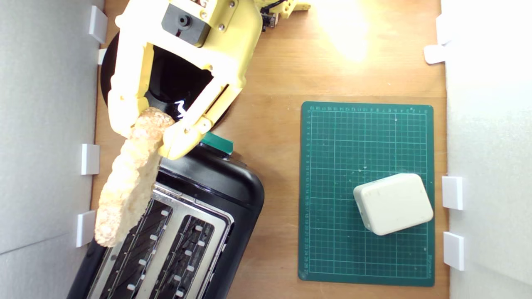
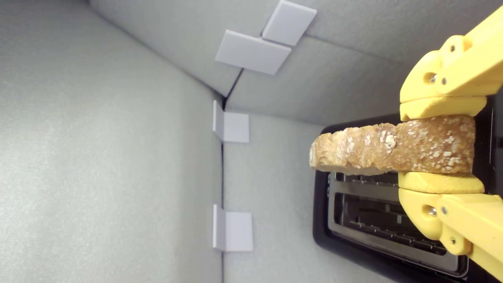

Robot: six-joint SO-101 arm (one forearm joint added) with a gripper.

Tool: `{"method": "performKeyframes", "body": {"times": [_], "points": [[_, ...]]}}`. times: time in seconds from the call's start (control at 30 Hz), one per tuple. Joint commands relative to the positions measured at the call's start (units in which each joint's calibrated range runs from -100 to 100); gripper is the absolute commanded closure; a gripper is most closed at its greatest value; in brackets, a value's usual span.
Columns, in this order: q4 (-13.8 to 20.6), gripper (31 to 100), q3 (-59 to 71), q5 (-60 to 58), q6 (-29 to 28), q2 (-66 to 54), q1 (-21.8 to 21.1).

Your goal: Pick bread and place in toaster

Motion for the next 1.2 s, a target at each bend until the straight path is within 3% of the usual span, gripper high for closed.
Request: {"method": "performKeyframes", "body": {"times": [0.0,0.23,0.5,1.17], "points": [[0.6,75.6,-3.3,-2.8,0.2,-0.3,1.4],[0.6,75.6,-3.4,-2.3,0.2,0.7,1.5],[0.4,75.6,-7.3,6.5,0.2,4.2,0.7],[-0.3,75.6,-12.8,8.7,-0.3,9.8,0.6]]}}
